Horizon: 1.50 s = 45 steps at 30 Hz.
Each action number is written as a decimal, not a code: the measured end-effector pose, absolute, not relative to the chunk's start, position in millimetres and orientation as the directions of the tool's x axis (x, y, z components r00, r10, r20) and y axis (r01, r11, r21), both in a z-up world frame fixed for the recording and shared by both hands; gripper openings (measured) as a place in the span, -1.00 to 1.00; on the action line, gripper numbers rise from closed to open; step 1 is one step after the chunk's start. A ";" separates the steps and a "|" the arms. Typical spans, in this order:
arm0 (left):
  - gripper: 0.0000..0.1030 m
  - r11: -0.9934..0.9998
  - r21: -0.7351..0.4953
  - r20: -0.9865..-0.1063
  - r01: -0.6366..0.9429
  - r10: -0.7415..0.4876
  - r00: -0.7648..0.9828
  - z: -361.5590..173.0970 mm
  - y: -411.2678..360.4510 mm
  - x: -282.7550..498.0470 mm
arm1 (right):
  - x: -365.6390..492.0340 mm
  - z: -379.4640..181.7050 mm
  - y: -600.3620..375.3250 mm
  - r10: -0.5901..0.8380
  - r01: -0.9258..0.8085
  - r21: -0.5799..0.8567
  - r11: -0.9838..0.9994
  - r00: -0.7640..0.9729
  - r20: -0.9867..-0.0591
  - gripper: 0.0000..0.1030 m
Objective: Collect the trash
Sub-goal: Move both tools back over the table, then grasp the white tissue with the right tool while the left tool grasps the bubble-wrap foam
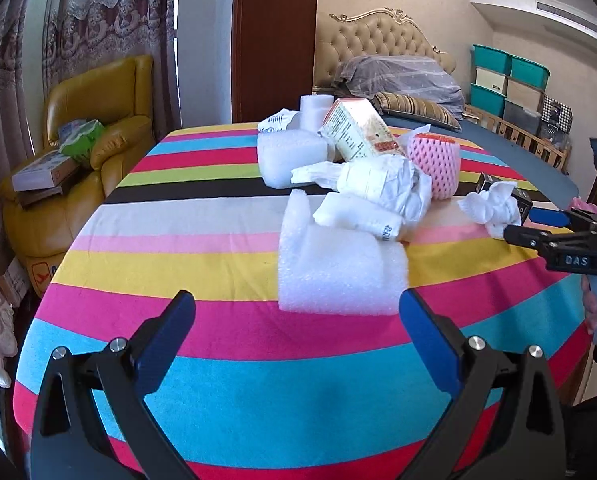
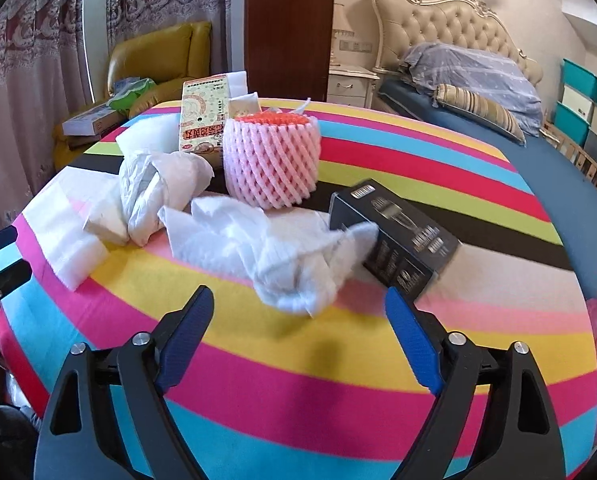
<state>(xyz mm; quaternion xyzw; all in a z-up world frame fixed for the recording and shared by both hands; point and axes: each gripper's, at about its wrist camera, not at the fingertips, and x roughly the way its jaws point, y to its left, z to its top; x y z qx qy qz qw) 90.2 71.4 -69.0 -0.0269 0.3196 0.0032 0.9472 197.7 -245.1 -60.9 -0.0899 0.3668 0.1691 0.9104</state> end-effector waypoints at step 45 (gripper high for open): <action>0.56 0.992 -0.128 -0.621 0.008 -0.086 0.779 -69.9 53.5 121.2 | 185.9 -61.2 -236.3 0.313 -0.389 0.037 0.920 0.676 -0.667 -0.27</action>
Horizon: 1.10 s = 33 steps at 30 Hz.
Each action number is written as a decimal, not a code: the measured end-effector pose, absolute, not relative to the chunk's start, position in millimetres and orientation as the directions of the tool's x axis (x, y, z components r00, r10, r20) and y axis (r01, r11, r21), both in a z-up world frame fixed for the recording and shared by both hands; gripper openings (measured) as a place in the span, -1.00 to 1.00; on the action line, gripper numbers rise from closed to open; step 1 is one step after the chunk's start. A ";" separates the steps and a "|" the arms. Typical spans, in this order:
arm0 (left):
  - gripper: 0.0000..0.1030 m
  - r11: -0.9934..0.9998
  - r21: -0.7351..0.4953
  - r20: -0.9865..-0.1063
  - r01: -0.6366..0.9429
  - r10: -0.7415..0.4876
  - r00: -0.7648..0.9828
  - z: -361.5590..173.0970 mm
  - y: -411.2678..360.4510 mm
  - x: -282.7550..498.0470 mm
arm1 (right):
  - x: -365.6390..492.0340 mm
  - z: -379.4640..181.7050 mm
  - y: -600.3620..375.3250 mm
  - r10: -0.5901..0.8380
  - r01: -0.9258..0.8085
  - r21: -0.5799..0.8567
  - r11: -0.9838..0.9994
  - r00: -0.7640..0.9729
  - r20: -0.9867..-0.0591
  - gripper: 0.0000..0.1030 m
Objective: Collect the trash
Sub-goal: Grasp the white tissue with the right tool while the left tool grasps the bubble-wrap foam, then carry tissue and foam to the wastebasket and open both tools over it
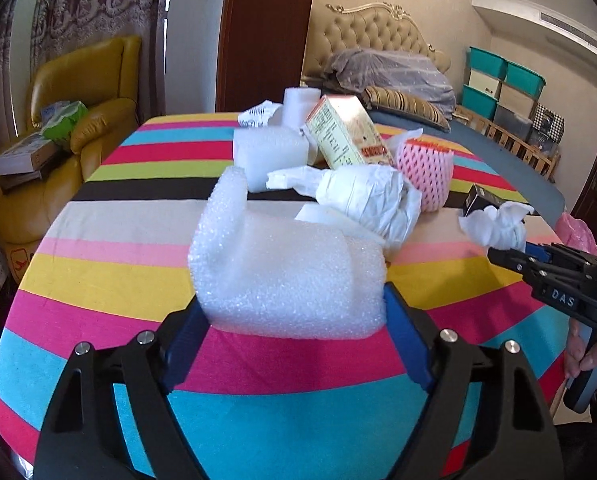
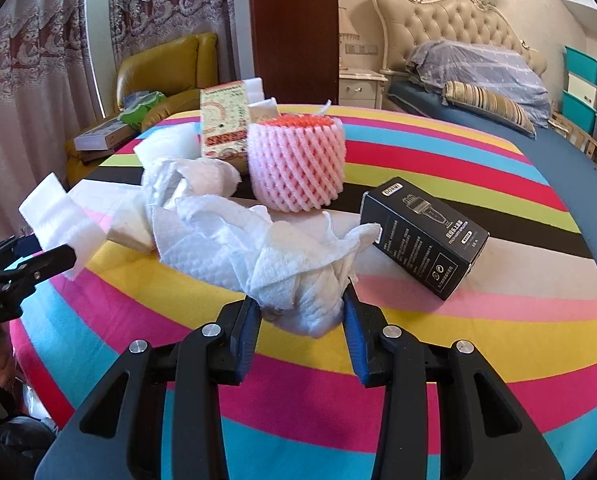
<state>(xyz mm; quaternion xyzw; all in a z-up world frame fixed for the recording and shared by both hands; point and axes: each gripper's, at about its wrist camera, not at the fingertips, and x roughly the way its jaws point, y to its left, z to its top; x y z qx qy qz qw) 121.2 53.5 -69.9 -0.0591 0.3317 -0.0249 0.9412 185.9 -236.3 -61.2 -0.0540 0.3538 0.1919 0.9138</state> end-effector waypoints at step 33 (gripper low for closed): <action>0.56 0.971 0.027 -0.412 0.237 -0.205 0.888 -15.4 -58.4 98.2 | 110.5 -9.5 -305.8 0.327 -0.338 0.069 0.939 0.809 -0.489 -0.27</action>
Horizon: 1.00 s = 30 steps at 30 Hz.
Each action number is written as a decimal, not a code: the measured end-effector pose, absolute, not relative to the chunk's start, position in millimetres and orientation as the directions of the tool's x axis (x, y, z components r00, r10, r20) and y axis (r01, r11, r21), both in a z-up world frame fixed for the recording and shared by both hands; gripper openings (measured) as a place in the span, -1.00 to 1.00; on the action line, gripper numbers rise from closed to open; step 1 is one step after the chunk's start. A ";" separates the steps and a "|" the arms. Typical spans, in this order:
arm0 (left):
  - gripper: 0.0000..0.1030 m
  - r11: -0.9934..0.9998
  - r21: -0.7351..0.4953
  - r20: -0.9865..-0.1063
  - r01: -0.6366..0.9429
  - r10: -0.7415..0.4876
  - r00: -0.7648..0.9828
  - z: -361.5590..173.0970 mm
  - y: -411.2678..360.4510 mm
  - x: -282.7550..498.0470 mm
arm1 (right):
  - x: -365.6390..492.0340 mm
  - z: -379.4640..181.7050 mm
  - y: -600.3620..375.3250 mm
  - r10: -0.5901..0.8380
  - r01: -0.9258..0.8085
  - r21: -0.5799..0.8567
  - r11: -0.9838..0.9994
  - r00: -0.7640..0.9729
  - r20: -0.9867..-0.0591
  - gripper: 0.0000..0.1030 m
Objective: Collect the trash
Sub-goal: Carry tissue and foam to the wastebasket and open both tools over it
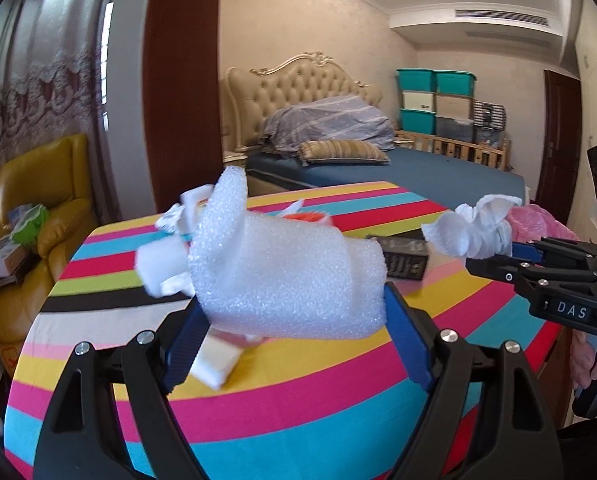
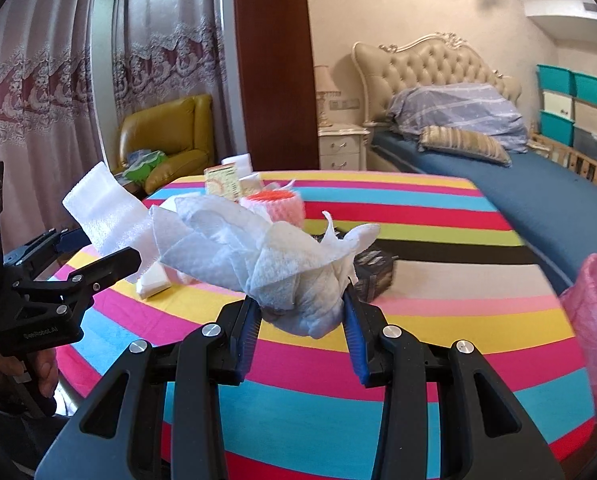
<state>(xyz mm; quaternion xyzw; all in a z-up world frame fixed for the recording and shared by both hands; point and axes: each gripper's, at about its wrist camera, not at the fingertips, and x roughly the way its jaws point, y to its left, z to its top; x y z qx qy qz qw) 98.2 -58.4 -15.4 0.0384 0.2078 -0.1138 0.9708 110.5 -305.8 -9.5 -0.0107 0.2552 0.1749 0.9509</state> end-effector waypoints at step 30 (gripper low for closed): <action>0.56 0.786 -0.051 -0.414 0.616 -0.578 0.703 4.0 -301.0 175.6 | 89.7 -5.2 -518.6 -0.076 0.115 0.065 0.991 0.899 -0.432 -0.27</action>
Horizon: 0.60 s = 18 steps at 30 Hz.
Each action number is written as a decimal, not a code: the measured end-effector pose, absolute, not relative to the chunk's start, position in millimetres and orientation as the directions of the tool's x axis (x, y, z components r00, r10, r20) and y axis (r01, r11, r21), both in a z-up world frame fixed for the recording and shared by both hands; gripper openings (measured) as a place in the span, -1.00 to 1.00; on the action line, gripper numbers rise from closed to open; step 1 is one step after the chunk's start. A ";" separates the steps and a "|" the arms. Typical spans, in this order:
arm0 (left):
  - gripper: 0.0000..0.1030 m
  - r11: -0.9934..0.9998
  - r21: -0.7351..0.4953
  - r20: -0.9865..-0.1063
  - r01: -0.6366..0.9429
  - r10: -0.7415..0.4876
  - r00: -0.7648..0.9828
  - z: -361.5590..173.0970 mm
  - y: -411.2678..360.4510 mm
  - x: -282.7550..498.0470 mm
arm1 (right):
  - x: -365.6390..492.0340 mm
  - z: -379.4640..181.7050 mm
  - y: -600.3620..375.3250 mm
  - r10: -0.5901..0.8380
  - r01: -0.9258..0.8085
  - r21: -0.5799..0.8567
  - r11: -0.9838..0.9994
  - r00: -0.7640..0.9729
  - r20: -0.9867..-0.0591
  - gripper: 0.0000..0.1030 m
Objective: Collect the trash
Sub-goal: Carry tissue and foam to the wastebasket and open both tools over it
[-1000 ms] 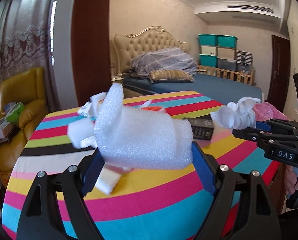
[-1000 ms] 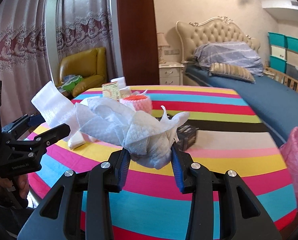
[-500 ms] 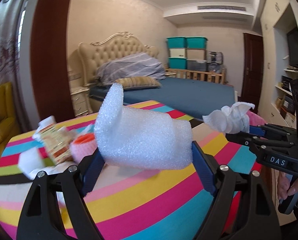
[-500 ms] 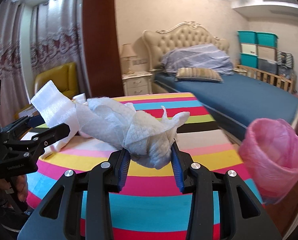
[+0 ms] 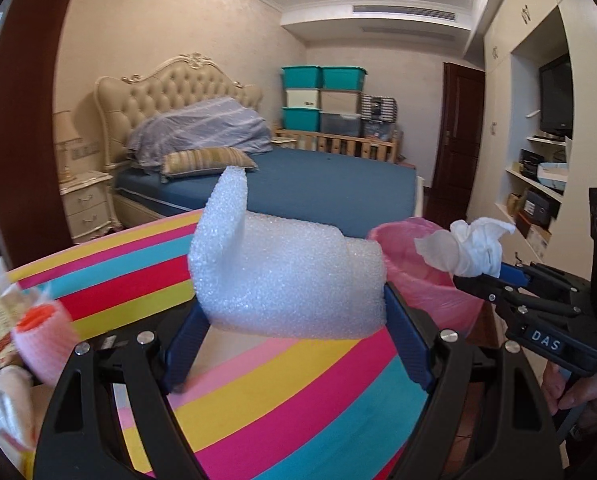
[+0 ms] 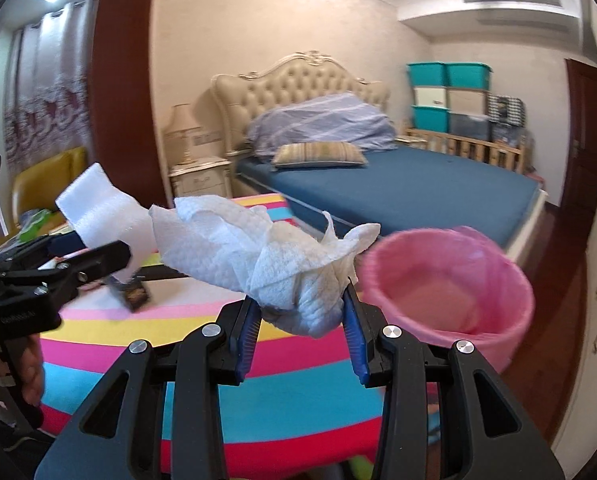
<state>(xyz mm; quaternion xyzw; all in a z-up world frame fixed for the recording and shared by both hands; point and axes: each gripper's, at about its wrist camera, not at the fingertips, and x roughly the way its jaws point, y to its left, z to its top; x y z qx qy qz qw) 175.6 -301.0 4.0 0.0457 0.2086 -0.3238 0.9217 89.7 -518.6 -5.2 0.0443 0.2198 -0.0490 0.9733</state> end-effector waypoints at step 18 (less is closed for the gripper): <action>0.56 0.575 -0.132 -0.473 0.807 -0.752 0.458 8.6 -496.6 236.0 | 103.0 -36.9 -656.9 -0.278 0.341 0.042 0.939 0.827 -0.488 -0.26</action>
